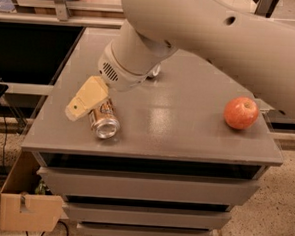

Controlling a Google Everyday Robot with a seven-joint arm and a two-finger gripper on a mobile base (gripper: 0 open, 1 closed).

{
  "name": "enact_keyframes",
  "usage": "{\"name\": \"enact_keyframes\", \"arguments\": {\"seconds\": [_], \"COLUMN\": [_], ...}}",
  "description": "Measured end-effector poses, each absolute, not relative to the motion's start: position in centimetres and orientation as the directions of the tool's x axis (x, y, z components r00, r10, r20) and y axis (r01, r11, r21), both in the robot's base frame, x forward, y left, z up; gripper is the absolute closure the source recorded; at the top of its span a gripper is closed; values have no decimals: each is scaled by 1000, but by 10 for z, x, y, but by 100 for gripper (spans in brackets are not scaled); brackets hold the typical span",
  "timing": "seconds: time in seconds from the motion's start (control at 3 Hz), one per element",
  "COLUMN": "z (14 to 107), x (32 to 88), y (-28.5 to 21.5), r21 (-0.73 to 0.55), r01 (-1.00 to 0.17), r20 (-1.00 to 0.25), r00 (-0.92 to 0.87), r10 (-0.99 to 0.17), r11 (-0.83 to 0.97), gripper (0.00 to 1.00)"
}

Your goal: Pick orange can

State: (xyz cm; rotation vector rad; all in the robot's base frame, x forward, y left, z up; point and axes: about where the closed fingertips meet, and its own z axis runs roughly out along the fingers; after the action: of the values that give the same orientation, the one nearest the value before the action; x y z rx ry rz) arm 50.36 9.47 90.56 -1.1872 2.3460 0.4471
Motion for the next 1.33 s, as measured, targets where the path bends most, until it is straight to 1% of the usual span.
{"name": "enact_keyframes", "arguments": {"seconds": [0.67,1.33], "z": [888,861], "x": [501,499], "y": [115,123], "r21": [122,173], "r01": [-808,-799], "r20": [-569,-552], "r00": [-532,-563], "r10": [-627,-616], "r11": [576,575], "gripper": [0,0]}}
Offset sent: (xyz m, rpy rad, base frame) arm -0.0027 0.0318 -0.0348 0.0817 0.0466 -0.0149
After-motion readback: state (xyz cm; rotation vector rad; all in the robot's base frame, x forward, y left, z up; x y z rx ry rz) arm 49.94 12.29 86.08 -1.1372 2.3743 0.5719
